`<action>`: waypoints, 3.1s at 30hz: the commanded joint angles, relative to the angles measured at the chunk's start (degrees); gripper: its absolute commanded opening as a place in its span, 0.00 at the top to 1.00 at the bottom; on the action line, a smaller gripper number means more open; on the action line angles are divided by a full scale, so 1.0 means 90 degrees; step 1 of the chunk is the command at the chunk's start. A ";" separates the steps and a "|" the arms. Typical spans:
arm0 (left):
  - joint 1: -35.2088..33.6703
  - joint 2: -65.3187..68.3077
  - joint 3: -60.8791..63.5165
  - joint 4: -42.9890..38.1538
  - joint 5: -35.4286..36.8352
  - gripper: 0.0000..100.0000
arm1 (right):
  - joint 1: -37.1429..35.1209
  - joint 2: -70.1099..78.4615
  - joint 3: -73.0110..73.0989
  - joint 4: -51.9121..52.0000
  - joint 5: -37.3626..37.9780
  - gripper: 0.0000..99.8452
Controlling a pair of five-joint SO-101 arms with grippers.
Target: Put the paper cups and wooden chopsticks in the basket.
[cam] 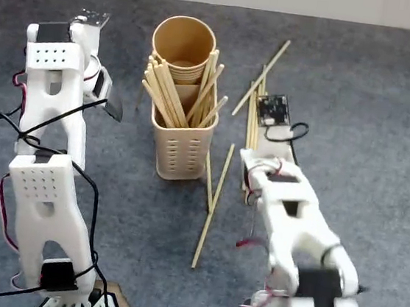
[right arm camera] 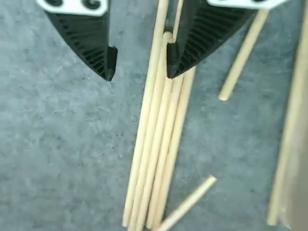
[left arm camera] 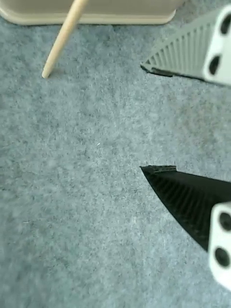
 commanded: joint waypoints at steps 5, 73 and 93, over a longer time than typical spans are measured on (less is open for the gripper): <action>-0.0024 -0.0386 -0.0034 0.0059 -0.0107 0.69 | 0.0161 0.0493 -0.0845 0.0444 0.0059 0.99; 0.1109 -0.6481 0.9705 -0.8987 -0.1094 0.62 | 0.0044 0.1734 -0.2750 0.2623 -0.0293 0.83; 0.0269 -0.5465 0.7380 -0.8567 -0.1104 0.99 | 0.0044 0.1734 -0.2750 0.2623 -0.0293 0.83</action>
